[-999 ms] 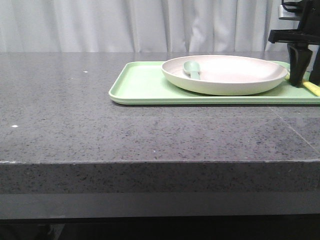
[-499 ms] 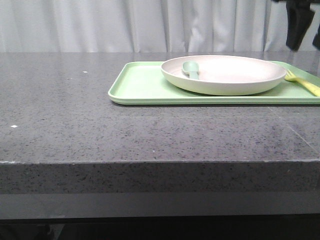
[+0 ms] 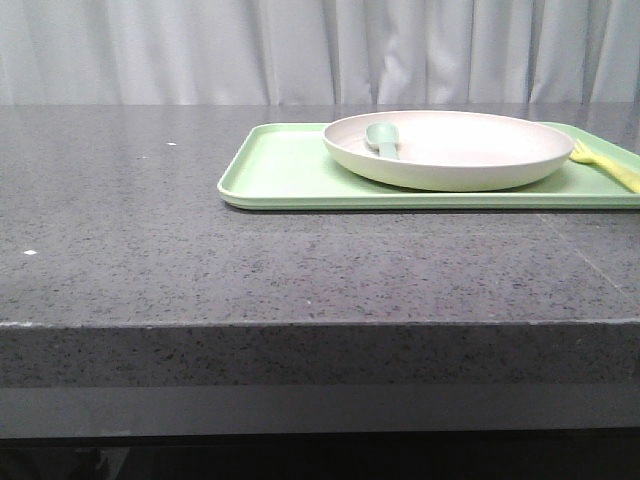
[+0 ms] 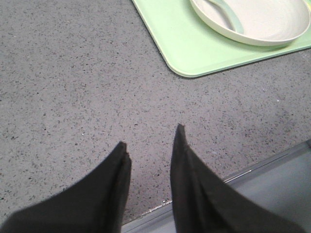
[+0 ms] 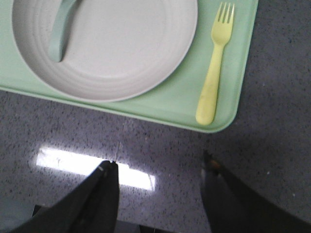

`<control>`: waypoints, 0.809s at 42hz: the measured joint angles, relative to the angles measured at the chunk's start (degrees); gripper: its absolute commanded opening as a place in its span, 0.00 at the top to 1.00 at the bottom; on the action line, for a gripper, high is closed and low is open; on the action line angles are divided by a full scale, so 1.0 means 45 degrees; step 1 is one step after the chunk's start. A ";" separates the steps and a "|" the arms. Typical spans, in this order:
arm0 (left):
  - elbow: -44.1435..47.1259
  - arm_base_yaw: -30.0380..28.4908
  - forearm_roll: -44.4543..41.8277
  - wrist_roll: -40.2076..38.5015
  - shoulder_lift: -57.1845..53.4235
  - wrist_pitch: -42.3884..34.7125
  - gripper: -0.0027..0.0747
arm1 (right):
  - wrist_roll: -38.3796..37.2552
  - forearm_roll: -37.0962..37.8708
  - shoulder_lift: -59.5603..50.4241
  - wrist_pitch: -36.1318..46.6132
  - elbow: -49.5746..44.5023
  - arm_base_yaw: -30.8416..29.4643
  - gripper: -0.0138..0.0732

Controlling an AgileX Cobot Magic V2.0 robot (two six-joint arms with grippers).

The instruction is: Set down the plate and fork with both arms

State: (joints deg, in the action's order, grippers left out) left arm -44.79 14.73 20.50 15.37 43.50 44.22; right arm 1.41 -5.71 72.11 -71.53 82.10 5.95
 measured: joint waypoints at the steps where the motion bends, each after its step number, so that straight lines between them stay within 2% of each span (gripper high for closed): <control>1: 0.0000 0.0000 0.0000 0.0000 0.0000 0.0000 0.70 | 0.0030 0.0000 -0.0446 0.0000 -0.0257 0.0000 0.37; 8: 0.0000 0.0000 0.0000 0.0000 0.0000 0.0000 0.70 | 0.0060 0.0000 -0.3029 0.0624 -0.2452 0.0000 0.37; 19: 0.0000 0.0000 0.0000 0.0000 0.0000 -0.0110 0.70 | 0.0085 0.0000 -0.6699 0.2557 -0.5810 0.0000 0.37; 34: 0.0000 0.0000 -0.0601 0.0000 0.0045 -0.0478 0.70 | 0.0085 0.0000 -0.8627 0.3356 -0.7802 0.0000 0.37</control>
State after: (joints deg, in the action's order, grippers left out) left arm -44.79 14.73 17.80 15.37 43.70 42.07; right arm 1.79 -5.71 33.29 -56.43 46.99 5.95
